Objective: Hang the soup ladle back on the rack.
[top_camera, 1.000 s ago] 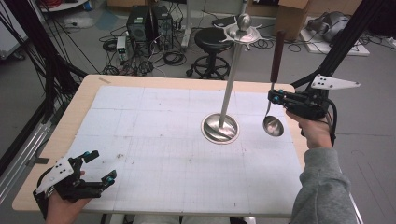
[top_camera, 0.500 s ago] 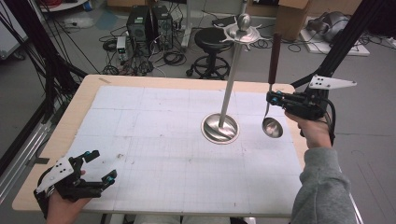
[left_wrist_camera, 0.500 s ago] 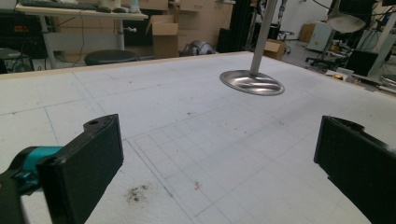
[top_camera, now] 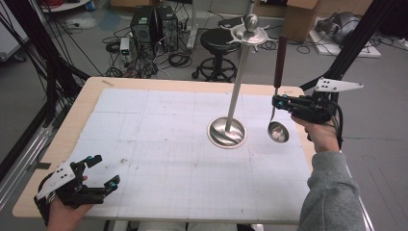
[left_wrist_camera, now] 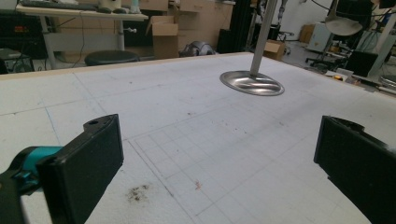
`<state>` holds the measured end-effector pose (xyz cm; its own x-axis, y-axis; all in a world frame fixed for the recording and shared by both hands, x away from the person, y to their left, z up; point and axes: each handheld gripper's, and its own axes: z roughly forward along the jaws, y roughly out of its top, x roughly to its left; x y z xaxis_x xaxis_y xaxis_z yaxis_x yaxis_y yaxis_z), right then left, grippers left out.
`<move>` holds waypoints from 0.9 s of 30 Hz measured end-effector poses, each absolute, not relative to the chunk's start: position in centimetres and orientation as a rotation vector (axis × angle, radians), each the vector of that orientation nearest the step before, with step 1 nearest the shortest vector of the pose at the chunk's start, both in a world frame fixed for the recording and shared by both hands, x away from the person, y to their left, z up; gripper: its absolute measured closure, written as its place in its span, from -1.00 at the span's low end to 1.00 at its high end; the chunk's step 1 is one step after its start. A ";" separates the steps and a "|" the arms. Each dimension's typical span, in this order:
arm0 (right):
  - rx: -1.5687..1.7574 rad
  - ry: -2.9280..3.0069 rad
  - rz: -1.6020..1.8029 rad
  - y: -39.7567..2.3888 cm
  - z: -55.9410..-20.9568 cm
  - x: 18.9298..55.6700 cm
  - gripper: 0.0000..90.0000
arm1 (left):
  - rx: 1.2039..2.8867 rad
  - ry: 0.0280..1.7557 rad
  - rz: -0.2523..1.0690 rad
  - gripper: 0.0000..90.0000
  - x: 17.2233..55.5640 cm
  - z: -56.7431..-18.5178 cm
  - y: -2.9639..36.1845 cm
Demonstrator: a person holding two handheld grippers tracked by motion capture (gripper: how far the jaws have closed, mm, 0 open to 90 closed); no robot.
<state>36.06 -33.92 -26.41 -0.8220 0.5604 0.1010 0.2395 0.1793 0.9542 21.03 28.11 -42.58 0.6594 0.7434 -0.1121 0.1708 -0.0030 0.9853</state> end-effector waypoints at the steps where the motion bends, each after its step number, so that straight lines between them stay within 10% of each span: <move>1: 0.766 2.193 1.682 -33.8 -26.5 36.1 0.88 | 1.545 0.783 0.533 -0.96 21.0 -42.6 28.2; 27: 0.770 2.174 1.729 -33.7 -26.5 36.9 0.88 | 1.548 0.763 0.527 -0.96 21.2 -42.6 28.0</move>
<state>36.90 -33.68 -26.49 -0.8265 0.5496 0.1220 0.2427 0.1521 0.9581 21.23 27.96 -42.64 0.6745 0.7311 -0.1030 0.1628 -0.0112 0.9866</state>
